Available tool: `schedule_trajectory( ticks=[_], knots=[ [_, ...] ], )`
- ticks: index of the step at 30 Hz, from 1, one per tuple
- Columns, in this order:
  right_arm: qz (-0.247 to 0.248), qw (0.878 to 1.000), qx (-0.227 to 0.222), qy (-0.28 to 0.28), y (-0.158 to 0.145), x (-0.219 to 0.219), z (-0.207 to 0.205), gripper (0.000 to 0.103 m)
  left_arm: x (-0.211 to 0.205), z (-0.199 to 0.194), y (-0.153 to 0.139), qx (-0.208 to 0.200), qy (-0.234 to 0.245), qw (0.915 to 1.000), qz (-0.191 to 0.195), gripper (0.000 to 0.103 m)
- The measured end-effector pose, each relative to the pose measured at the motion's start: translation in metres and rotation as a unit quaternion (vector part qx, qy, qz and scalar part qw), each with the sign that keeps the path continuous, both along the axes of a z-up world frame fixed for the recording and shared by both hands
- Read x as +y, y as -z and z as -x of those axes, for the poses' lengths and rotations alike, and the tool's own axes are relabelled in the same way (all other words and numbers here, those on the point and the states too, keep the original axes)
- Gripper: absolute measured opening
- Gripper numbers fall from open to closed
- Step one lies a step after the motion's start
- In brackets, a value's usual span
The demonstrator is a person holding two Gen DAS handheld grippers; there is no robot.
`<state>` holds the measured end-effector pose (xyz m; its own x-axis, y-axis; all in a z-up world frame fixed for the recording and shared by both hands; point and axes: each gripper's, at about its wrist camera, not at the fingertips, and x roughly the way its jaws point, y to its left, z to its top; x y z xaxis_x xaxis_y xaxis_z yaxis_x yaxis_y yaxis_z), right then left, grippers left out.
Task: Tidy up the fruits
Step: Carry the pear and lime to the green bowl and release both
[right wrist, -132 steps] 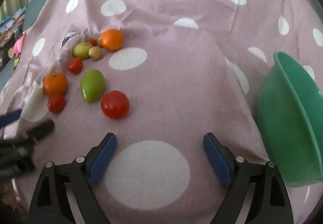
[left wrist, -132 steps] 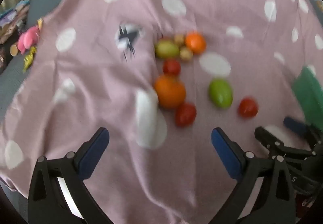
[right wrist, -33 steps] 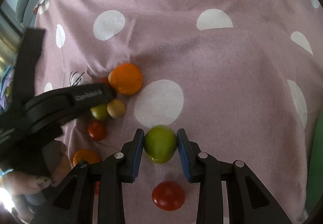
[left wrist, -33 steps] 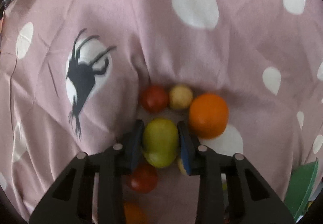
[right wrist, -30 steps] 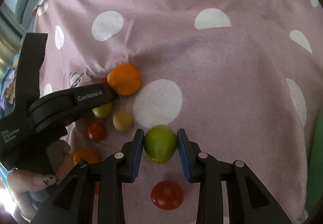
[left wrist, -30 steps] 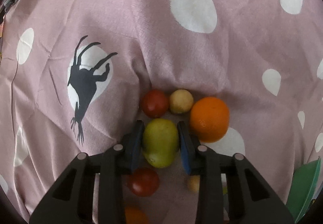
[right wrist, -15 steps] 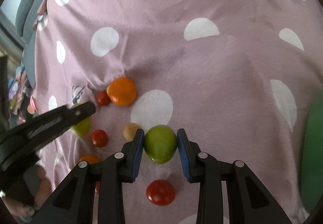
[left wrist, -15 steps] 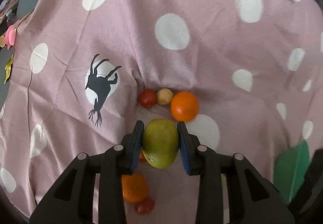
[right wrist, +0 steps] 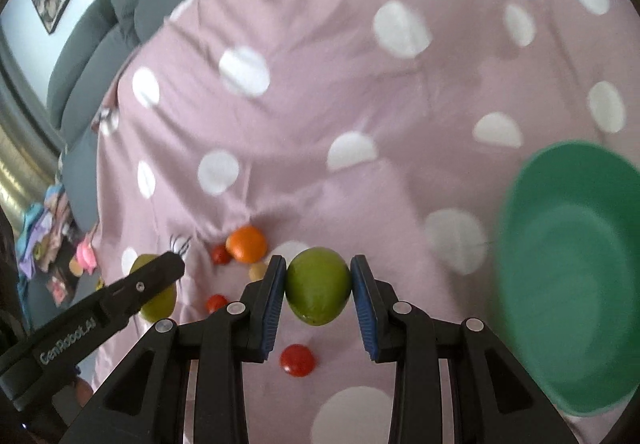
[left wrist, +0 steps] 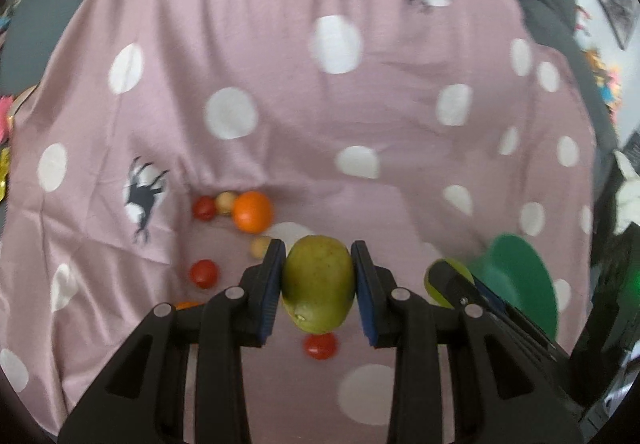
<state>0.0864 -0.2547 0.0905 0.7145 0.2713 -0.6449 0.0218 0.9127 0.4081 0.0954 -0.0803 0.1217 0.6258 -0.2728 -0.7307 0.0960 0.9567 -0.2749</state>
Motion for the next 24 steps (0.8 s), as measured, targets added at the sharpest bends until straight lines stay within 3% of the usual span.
schedule_trajectory(
  ticks=[10,18,24],
  knots=[
    [0.007,0.994,-0.026,0.108,-0.019,-0.070,0.036,0.035,-0.059,0.013,-0.011,-0.020,0.093,0.9950,0.030,0.033],
    [0.015,0.980,-0.014,0.198,-0.016,-0.124,0.059,0.035,-0.114,0.017,-0.002,-0.013,0.169,0.9843,0.048,0.033],
    [-0.001,0.974,-0.001,0.227,-0.007,-0.150,0.064,0.035,-0.150,0.016,0.011,0.004,0.213,0.9756,0.055,0.033]
  ],
)
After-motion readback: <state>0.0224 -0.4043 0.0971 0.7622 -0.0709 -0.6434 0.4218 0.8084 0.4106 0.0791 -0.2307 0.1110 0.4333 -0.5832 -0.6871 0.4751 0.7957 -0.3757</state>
